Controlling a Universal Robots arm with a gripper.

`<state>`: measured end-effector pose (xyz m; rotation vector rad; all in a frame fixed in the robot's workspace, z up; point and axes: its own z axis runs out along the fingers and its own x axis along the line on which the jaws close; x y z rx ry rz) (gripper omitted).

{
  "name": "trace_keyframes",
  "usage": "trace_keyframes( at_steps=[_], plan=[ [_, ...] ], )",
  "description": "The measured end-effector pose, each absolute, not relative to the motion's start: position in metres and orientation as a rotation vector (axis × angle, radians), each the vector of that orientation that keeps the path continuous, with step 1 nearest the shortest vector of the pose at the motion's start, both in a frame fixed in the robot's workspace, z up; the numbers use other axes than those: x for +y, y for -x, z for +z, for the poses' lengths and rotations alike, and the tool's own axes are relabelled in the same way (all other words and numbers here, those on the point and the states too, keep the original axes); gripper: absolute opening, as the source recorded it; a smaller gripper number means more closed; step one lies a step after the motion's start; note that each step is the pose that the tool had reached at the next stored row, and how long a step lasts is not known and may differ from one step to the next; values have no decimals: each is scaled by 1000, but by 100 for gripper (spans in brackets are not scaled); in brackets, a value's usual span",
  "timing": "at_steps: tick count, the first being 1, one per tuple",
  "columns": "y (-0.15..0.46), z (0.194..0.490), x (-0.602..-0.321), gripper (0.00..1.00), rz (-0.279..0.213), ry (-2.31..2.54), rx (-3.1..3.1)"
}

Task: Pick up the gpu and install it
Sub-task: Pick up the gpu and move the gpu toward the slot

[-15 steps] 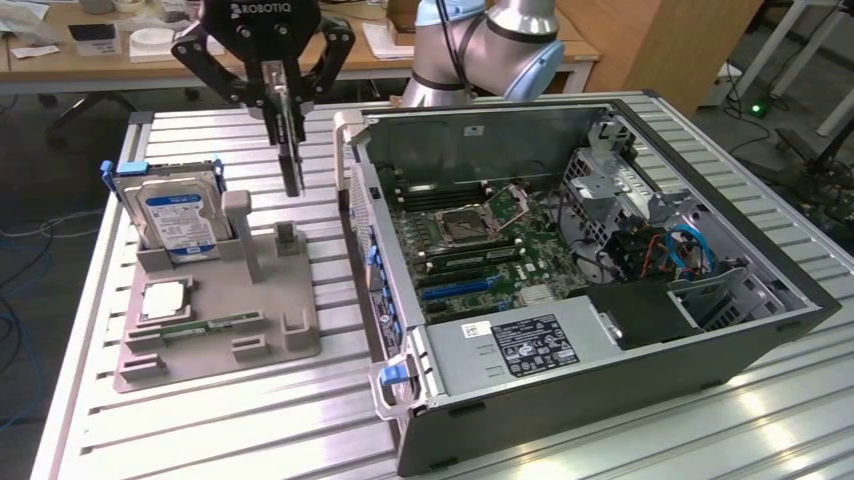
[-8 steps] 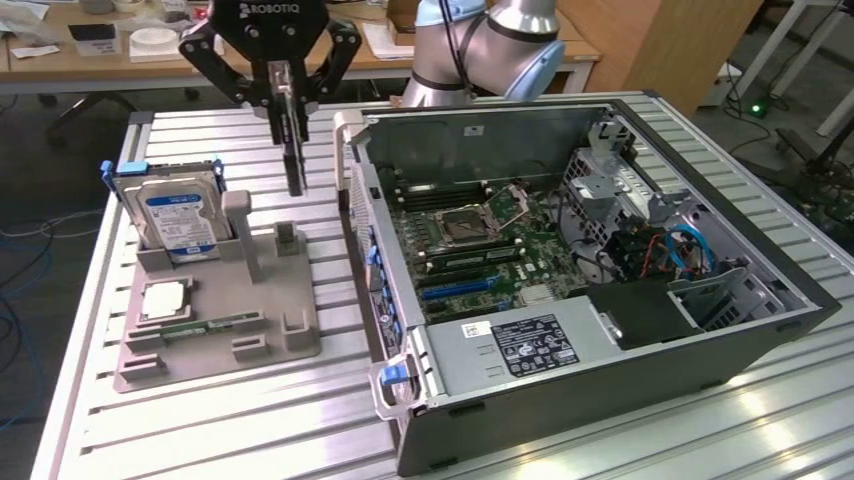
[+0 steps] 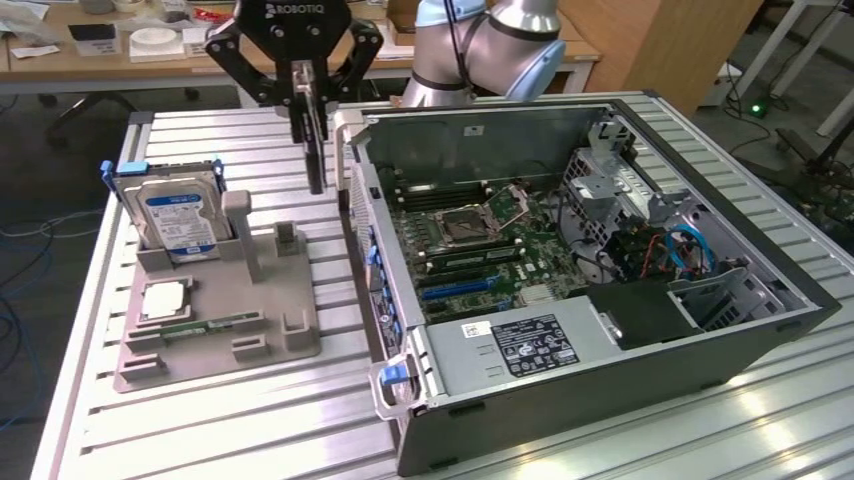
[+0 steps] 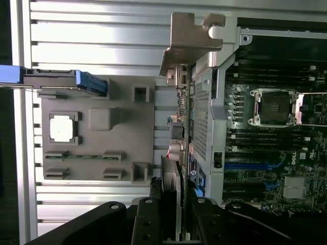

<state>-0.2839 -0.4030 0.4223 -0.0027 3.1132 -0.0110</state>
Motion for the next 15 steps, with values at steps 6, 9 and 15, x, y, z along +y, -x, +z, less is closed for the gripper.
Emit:
trace_keyframes(
  at_steps=[6, 9, 15],
  plan=[
    [272, 422, -403, 27, -11, 2, 3113],
    [266, 422, -403, 27, -11, 3, 3113],
    [255, 422, -403, 27, -11, 3, 3113]
  ],
)
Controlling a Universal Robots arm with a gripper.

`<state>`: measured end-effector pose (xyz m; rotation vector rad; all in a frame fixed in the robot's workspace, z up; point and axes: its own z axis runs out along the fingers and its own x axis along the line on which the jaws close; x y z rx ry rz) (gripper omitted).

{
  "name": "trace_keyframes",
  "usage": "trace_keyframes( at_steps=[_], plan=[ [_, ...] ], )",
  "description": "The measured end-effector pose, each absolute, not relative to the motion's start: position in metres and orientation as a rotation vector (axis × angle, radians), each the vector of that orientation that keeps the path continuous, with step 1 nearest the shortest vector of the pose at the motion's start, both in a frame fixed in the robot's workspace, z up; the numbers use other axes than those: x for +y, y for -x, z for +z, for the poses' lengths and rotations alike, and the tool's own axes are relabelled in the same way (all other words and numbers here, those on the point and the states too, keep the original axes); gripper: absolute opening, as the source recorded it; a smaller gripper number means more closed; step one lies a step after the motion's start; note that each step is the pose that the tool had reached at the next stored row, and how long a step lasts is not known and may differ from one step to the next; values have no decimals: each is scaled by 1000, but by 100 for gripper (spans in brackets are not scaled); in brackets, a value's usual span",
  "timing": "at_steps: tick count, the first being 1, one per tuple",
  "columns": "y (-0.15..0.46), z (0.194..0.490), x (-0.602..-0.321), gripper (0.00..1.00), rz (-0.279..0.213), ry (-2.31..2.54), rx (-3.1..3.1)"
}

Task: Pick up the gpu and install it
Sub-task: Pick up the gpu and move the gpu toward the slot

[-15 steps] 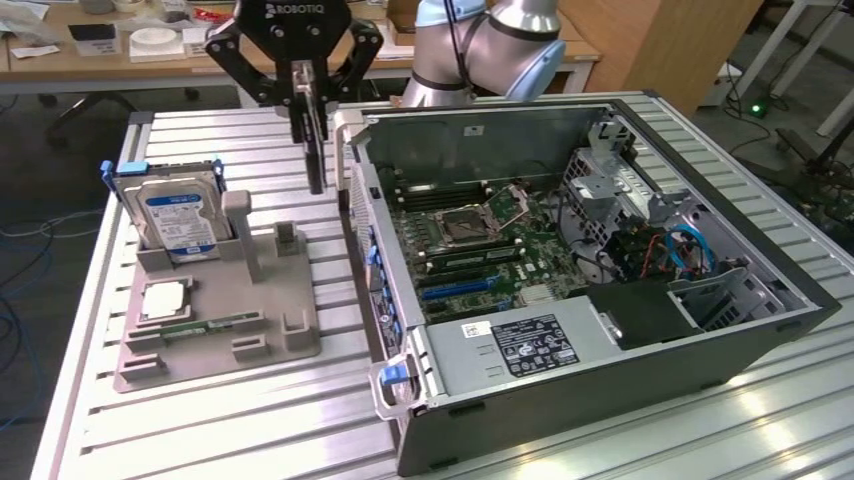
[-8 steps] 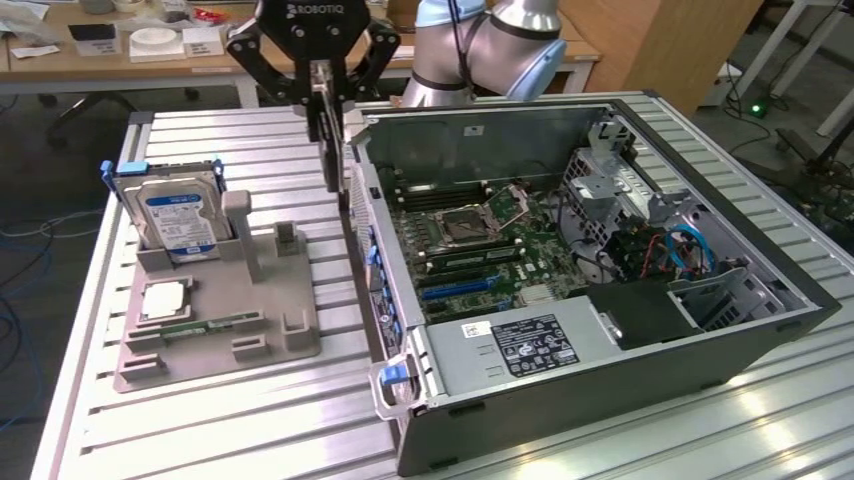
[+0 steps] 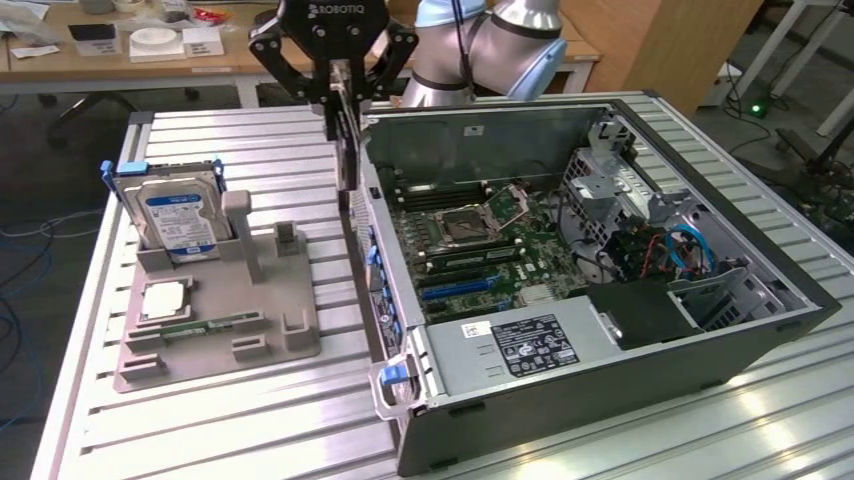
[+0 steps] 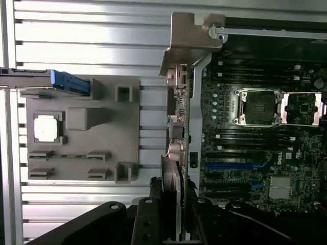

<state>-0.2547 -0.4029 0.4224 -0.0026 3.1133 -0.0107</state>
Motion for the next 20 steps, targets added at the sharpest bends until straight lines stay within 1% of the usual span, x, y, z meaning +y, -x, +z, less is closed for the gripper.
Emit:
trace_keyframes(
  at_steps=[20],
  plan=[
    [214, 422, -403, 27, -10, 3, 3113]
  ],
)
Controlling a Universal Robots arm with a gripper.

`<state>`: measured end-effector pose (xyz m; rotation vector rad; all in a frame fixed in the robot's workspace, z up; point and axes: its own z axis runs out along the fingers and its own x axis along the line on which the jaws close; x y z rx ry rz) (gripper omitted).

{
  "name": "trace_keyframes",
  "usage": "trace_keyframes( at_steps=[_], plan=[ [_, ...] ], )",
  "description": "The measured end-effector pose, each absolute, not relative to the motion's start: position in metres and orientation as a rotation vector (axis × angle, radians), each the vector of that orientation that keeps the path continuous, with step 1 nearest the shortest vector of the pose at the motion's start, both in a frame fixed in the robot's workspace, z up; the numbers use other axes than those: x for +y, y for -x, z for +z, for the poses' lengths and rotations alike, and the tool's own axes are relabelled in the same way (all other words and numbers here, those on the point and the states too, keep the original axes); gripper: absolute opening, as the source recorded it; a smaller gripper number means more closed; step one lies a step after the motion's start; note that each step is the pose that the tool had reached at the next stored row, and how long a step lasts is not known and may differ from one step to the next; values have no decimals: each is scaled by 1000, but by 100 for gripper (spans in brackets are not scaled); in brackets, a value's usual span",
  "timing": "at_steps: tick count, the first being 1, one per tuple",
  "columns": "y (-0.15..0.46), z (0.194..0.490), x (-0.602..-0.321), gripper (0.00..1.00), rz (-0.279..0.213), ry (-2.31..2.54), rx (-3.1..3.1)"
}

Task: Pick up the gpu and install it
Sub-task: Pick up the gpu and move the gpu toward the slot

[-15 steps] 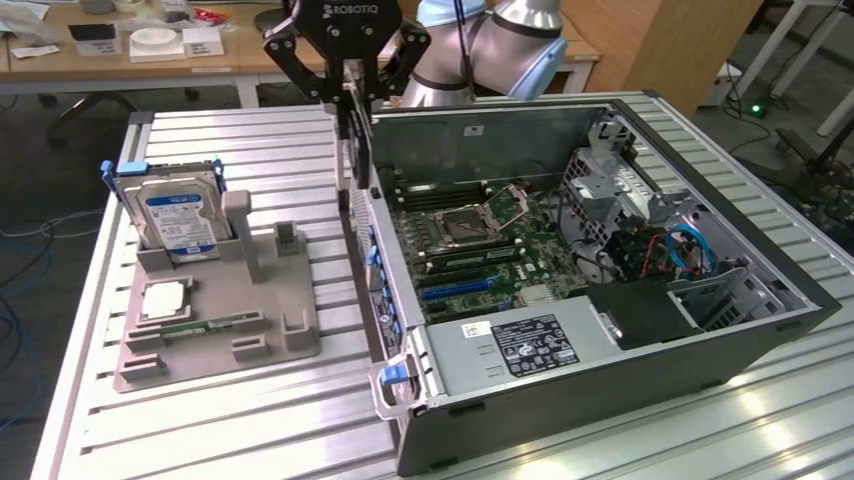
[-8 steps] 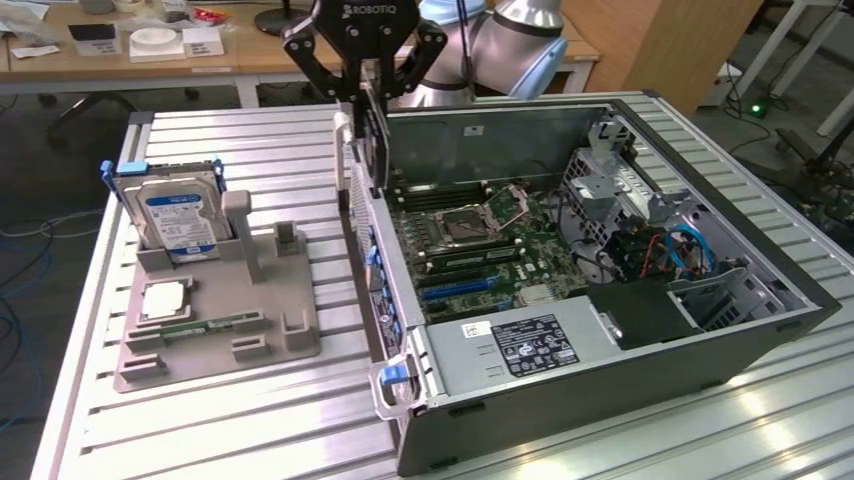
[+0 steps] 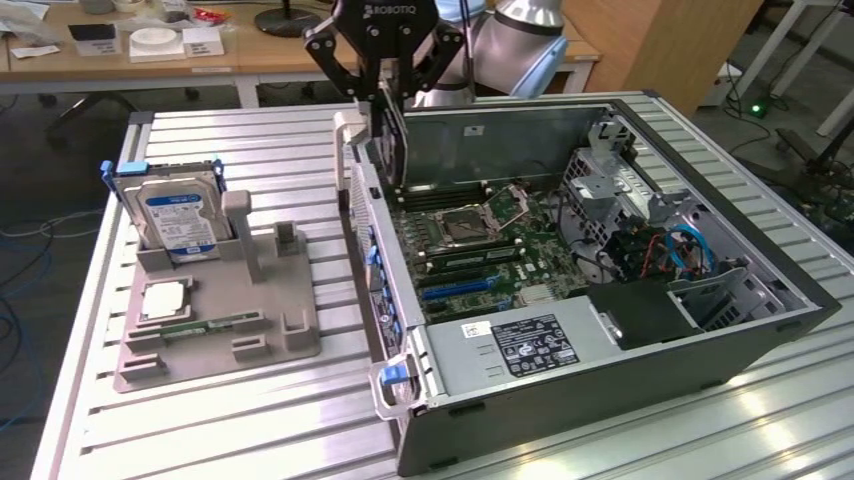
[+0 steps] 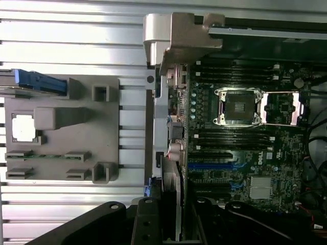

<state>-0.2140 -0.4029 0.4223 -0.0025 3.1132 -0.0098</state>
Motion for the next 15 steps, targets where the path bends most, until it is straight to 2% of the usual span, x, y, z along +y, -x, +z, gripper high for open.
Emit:
trace_keyframes(
  at_steps=[15],
  plan=[
    [183, 422, -403, 27, -10, 3, 3113]
  ],
)
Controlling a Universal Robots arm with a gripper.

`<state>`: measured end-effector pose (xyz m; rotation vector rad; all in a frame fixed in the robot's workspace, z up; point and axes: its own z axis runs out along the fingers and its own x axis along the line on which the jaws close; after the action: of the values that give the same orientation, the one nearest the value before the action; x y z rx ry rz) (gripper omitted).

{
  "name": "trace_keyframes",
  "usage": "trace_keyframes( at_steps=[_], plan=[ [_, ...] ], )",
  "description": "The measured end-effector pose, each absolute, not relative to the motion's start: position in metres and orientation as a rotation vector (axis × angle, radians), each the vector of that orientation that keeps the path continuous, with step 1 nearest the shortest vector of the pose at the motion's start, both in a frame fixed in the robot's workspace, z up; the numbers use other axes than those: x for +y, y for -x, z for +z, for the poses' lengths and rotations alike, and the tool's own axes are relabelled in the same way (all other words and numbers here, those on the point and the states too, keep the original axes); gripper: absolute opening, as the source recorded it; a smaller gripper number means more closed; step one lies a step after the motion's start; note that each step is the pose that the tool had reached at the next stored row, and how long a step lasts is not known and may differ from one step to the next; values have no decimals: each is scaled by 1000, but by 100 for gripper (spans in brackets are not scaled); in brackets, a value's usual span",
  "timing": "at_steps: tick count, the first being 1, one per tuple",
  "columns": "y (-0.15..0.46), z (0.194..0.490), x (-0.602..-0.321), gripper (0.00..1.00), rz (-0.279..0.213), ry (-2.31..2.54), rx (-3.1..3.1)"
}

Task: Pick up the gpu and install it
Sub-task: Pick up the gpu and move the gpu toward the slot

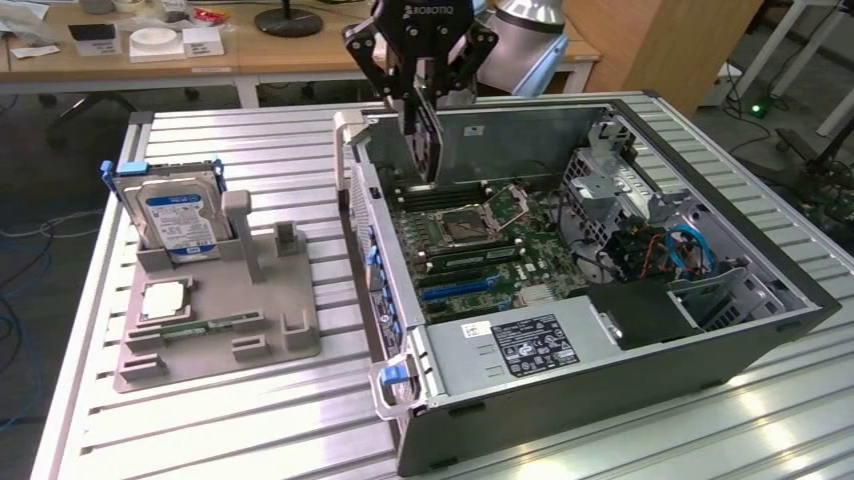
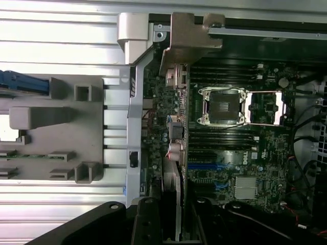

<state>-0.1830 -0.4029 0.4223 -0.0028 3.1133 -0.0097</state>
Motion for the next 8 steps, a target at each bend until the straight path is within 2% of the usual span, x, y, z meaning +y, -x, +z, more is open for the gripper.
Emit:
trace_keyframes(
  at_steps=[8],
  plan=[
    [166, 422, -403, 27, -10, 3, 3113]
  ],
)
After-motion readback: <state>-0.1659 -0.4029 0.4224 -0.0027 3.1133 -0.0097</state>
